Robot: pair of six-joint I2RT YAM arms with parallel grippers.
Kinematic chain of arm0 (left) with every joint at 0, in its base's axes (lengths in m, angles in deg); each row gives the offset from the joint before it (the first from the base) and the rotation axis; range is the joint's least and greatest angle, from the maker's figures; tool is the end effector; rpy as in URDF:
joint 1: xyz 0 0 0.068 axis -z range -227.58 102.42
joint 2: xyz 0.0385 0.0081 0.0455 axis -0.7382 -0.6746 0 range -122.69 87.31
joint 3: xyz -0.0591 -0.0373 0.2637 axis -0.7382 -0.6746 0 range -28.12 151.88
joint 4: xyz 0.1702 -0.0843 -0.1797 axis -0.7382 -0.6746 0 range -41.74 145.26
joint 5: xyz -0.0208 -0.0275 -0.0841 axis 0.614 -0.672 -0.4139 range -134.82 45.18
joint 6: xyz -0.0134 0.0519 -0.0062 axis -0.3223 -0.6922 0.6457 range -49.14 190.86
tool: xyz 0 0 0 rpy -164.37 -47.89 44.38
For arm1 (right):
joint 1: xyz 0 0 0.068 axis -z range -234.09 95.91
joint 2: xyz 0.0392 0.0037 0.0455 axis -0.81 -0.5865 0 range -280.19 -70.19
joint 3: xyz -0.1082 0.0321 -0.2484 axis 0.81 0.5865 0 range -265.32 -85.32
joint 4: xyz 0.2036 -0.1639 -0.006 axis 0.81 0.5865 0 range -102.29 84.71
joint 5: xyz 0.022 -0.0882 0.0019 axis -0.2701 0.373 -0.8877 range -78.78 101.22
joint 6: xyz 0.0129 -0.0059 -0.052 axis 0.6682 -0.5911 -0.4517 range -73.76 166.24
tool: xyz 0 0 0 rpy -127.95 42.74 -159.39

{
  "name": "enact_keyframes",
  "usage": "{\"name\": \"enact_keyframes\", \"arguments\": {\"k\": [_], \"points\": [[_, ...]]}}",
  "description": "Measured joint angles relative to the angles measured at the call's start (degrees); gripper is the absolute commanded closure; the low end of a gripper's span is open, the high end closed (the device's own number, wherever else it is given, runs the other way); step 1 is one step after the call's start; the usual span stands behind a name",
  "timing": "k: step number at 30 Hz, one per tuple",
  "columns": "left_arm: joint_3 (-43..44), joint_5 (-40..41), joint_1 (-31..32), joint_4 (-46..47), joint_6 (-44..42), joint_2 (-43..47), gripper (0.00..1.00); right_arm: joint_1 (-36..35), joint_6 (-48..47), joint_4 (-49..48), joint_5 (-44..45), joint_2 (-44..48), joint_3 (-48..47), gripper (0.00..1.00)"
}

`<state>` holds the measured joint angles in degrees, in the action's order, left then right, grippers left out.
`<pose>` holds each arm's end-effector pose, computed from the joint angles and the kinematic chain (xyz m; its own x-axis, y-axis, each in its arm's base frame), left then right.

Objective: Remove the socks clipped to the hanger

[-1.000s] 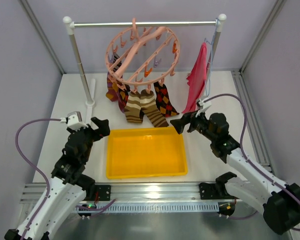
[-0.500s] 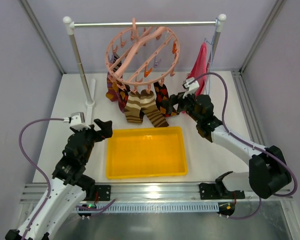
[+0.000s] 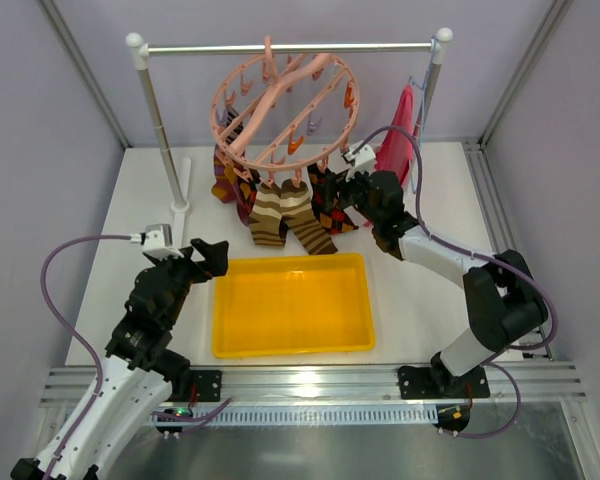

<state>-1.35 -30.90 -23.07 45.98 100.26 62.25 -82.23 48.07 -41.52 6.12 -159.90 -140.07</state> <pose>0.1233 -0.0468 0.2783 -0.1955 -0.4345 -0.8792 0.1030 0.8824 -0.4590 0.3183 0.1739 0.2755 -0.1055 -0.0203 -0.9942 -0.5446 0.8377 0.0407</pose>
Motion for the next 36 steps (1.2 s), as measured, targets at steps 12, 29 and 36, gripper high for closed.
{"name": "enact_keyframes", "arguments": {"k": [12, 29, 36], "points": [[0.0, -1.5, 0.2, 0.9, -0.1, 0.0, 0.00, -3.7, -1.6, 4.7, -2.7, -1.2, -4.0, 0.89], [-1.1, -0.9, 5.6, 4.4, -2.0, -0.7, 0.00, -15.5, 1.0, 16.2, 8.3, 5.1, -7.7, 0.95], [-1.5, 0.6, 10.5, 8.9, -3.0, -2.9, 0.00, -19.7, 2.9, 20.6, 13.4, 5.2, -10.3, 0.95]]}}
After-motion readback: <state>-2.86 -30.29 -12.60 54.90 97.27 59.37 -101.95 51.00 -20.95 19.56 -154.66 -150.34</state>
